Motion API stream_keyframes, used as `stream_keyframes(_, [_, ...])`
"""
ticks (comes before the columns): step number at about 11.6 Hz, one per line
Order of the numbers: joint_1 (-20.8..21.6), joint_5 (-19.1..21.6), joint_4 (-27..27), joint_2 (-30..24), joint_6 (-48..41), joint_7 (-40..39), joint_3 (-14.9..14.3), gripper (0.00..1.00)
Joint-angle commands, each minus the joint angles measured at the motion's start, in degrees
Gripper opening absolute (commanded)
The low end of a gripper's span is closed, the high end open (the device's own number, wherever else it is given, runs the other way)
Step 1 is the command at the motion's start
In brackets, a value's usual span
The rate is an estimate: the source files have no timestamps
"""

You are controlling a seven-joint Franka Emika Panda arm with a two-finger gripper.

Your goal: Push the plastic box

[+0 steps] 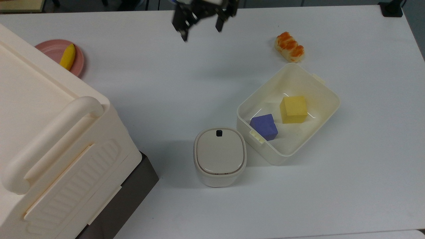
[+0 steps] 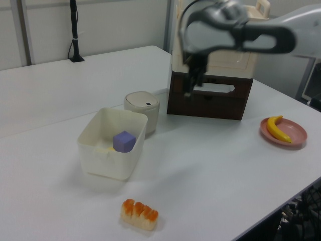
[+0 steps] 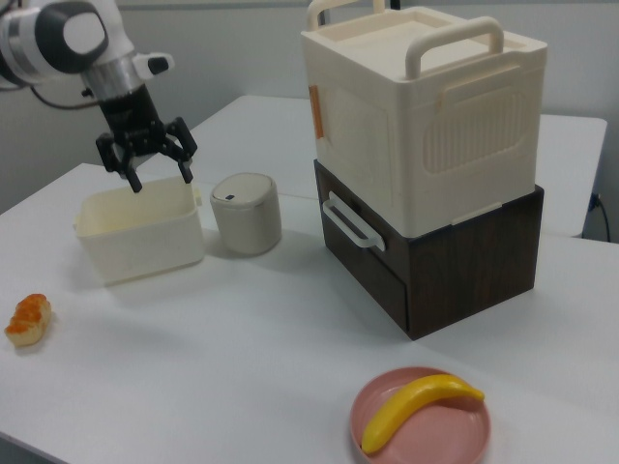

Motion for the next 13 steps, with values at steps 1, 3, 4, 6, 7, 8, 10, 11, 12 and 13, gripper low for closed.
stream_keyframes(1, [-5.9,5.6,-1.7,-5.0,-2.9,19.4,0.1,1.0])
stream_keyframes(3, [-7.8,9.0,-1.2,-5.0,-2.7,28.5,0.0,1.0])
stream_keyframes(4, [-7.8,9.2,0.0,-4.8,-3.1,28.8,-0.2,1.0])
stream_keyframes(6, [-8.0,11.2,0.2,-4.7,-3.0,25.3,-2.0,1.0])
stream_keyframes(7, [-8.1,13.8,0.4,-4.8,-3.3,21.9,-3.5,1.0])
stream_keyframes(8, [-8.0,15.7,0.4,-5.0,-3.3,21.1,-4.9,1.0])
stream_keyframes(10, [-7.8,15.9,0.7,-4.7,-3.1,21.4,-5.0,1.0])
stream_keyframes(11, [-7.7,15.9,0.7,-4.7,-3.2,21.2,-4.9,1.0])
stream_keyframes(12, [-7.6,15.9,0.7,-4.6,-3.2,21.0,-4.8,1.0])
stream_keyframes(13, [-7.5,15.9,0.7,-4.3,-3.0,21.0,-4.7,1.0])
